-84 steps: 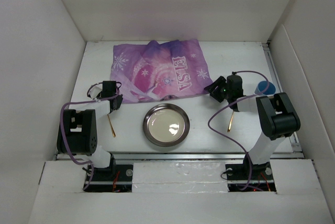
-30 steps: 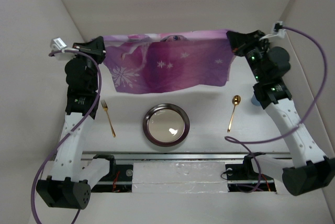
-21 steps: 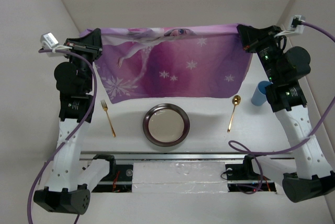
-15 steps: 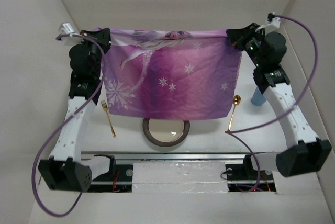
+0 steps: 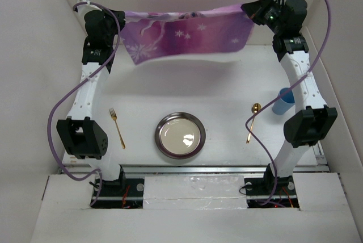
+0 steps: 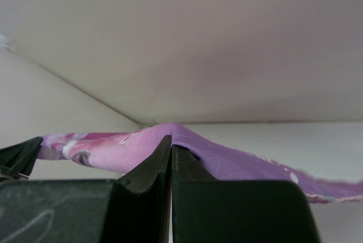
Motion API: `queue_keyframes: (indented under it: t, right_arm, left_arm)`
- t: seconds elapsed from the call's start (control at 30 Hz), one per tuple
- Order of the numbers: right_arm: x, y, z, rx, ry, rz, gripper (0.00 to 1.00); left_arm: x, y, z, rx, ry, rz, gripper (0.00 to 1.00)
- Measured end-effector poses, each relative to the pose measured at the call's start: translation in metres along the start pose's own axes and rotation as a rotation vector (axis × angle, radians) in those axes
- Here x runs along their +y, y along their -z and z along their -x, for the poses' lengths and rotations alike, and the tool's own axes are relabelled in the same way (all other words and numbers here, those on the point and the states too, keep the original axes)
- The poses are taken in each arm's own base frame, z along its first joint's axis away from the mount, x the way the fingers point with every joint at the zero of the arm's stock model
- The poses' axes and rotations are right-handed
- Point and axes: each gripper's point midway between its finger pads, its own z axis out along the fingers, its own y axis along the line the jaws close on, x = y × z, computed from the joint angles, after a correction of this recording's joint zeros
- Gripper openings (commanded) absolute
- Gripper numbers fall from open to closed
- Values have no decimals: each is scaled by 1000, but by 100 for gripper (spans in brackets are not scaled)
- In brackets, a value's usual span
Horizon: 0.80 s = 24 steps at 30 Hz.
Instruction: Set the dinner table for one person
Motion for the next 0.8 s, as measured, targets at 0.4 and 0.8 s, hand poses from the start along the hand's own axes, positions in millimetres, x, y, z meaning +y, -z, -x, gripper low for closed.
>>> queue_keyframes:
  t: [0.4, 0.8]
  right_arm:
    - [-80, 42, -94, 114, -42, -38, 0]
    - [-209, 101, -291, 467, -264, -288, 1]
  left_arm:
    - [87, 66, -94, 105, 92, -13, 0]
    - [244, 114, -243, 386, 126, 285, 0]
